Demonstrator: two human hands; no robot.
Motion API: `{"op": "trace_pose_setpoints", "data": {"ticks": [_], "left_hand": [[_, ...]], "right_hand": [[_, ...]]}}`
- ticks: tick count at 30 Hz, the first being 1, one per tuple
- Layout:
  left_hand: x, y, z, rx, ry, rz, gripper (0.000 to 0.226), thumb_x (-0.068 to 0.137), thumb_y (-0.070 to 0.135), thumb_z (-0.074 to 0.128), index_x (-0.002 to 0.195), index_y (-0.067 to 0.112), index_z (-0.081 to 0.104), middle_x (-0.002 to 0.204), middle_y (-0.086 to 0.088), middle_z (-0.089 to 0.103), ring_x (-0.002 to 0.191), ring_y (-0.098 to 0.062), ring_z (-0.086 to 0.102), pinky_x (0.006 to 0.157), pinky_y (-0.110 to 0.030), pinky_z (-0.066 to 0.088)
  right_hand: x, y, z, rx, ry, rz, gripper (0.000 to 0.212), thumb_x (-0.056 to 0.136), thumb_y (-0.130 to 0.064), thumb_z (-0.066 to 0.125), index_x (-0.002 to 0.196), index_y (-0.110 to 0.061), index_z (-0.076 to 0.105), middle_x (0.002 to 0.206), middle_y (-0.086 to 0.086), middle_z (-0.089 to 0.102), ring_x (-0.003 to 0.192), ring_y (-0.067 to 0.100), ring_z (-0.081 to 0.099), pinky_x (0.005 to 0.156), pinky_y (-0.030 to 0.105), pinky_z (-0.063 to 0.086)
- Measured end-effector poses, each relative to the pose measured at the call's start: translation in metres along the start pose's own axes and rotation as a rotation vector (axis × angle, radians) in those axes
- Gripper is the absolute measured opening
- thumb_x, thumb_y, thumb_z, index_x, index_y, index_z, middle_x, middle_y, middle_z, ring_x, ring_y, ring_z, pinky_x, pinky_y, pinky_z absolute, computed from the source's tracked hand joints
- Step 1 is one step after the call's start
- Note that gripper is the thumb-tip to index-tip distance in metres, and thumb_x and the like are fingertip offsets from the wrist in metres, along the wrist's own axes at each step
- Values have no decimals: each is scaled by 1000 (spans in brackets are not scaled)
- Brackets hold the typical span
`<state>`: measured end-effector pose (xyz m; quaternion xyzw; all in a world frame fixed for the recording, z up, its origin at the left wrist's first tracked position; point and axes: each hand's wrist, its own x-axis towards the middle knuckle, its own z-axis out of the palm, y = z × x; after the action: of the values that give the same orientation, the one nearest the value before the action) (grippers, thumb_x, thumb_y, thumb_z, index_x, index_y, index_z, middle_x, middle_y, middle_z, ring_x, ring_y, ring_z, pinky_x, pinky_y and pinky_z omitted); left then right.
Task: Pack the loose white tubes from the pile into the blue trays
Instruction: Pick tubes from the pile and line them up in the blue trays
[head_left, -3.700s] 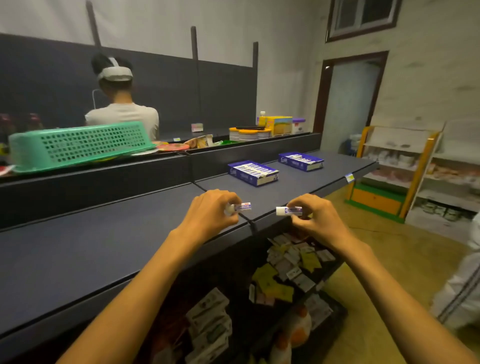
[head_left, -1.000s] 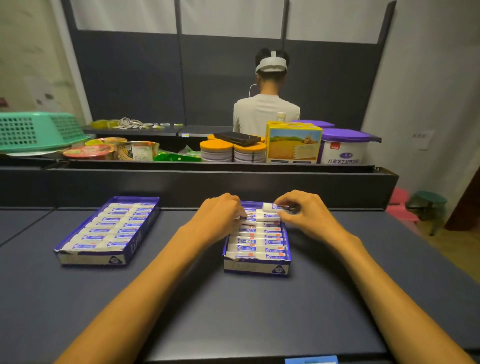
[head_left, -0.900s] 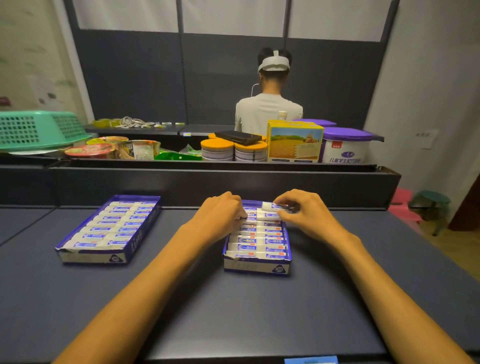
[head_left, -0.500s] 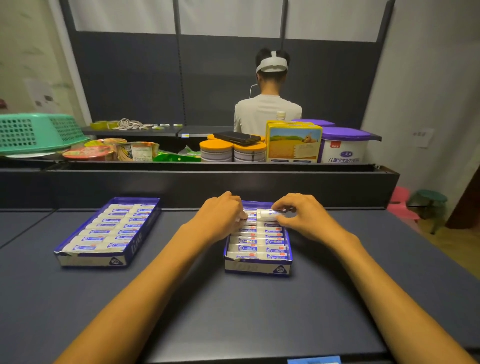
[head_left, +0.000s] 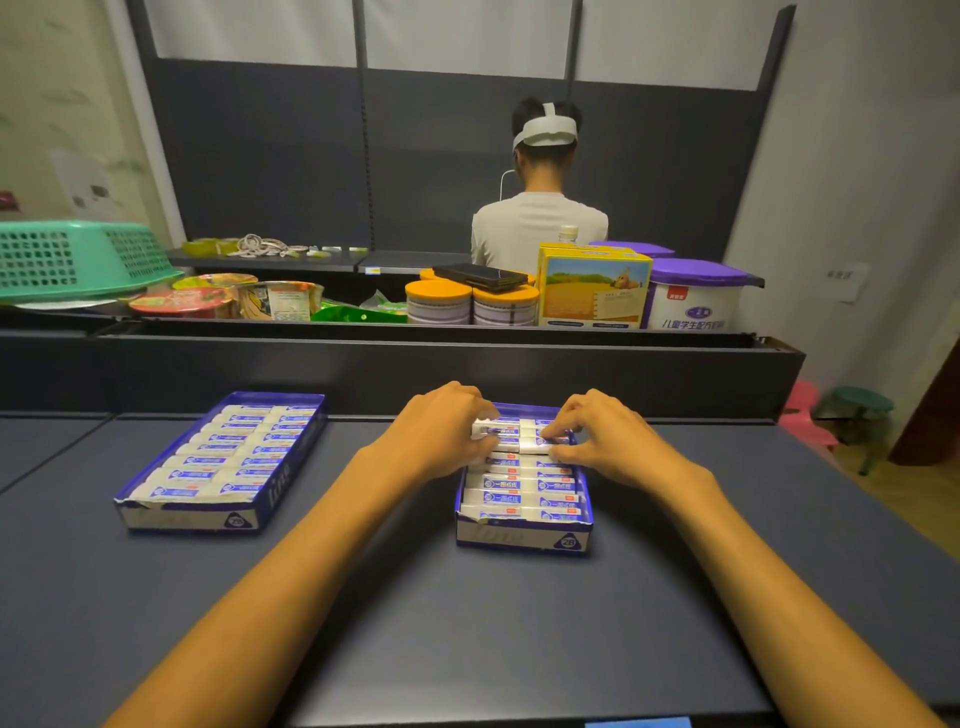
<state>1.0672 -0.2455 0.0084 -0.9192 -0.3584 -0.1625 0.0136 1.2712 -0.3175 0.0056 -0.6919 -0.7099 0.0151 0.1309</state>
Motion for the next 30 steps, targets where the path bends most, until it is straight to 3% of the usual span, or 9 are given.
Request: {"op": "trace_pose_setpoints", "data": {"ticks": [18,25,30], "left_hand": [[-14,-12,-10,-44,33,-49,49,91,42,60,135,23,50,130,3,56,120,-11,48,83,-21,38],[-31,-18,-18,-11,49,-91,48,92,41,58,136,23,50,133,3,55,123,-13,48,92,-28,42],[-60,-31,-33,49,81,-173,50,93,41,57,138,23,48,136,1,52,124,-15,46,95,-32,45]], "right_hand": [[-1,-5,1,-92,2,-20,38,88,-41,65,125,-29,64,130,-5,55,115,12,46,88,28,45],[-6,-10,-5,-29,27,-1,43,88,-41,65,130,-30,57,132,-5,53,118,12,47,92,30,46],[-6,-41,-10,28,128,-119,50,89,-39,65,136,-29,48,136,-4,50,124,13,44,99,33,42]]}}
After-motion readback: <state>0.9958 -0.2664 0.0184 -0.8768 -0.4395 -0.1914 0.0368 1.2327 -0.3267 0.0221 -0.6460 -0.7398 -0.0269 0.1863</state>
